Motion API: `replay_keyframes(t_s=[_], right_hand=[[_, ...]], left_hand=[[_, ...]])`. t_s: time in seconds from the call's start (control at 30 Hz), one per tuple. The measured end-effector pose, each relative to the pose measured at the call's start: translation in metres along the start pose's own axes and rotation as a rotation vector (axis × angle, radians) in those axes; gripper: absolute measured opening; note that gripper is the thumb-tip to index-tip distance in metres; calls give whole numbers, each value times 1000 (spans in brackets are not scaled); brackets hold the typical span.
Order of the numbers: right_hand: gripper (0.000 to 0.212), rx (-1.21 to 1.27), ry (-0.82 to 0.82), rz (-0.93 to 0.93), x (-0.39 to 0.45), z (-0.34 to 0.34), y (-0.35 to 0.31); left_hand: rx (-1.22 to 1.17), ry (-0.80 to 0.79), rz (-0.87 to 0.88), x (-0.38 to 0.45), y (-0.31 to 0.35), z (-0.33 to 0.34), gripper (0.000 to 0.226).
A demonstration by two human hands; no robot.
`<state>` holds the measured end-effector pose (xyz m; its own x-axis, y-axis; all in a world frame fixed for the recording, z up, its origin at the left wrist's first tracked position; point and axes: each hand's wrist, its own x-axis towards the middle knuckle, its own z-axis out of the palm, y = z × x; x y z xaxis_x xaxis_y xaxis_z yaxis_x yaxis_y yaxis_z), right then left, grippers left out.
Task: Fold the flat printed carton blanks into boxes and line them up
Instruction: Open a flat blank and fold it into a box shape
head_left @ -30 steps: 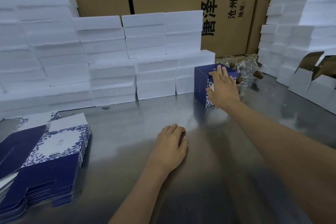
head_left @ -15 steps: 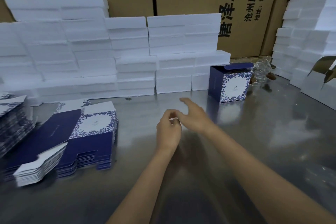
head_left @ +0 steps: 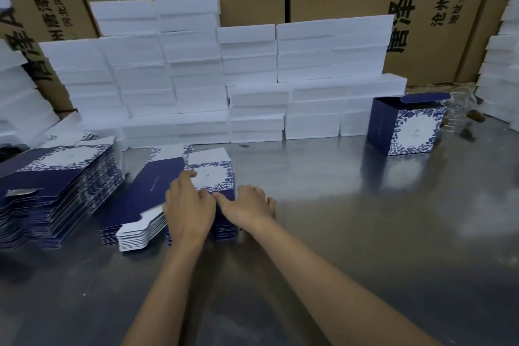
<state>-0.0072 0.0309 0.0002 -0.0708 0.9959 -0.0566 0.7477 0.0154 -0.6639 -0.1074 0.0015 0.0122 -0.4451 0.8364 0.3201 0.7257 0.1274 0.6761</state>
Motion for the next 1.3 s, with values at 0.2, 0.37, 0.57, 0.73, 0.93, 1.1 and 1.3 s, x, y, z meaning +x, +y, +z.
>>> replay_keyframes(t_s=[0.2,0.37,0.57,0.73,0.93,1.1,1.3], right_hand=[[41,82,92,-49,0,7,-16],[15,566,199,-79,-6,-5,-32],[10,937,261,-32,-7,-18,-42],[9,1049,375,-78,-16,-56,-8],[13,1143,437,-77,-46,-102,63],[23,1305,335,-46,-62,-110,101],[55,1325,120,-78,-67,-107,108]], left_hand=[[-171,-10,-68,4,-4,1,43],[-314,107,-2,0,2,-5,42],[-314,246,177,-11,15,-10,45],[-187,419,303,-13,20,-15,45],[-515,156,20,-15,27,-5,82],[-1266,-496,-392,-20,31,5,78],[-1338,-523,-328,-25,31,9,31]])
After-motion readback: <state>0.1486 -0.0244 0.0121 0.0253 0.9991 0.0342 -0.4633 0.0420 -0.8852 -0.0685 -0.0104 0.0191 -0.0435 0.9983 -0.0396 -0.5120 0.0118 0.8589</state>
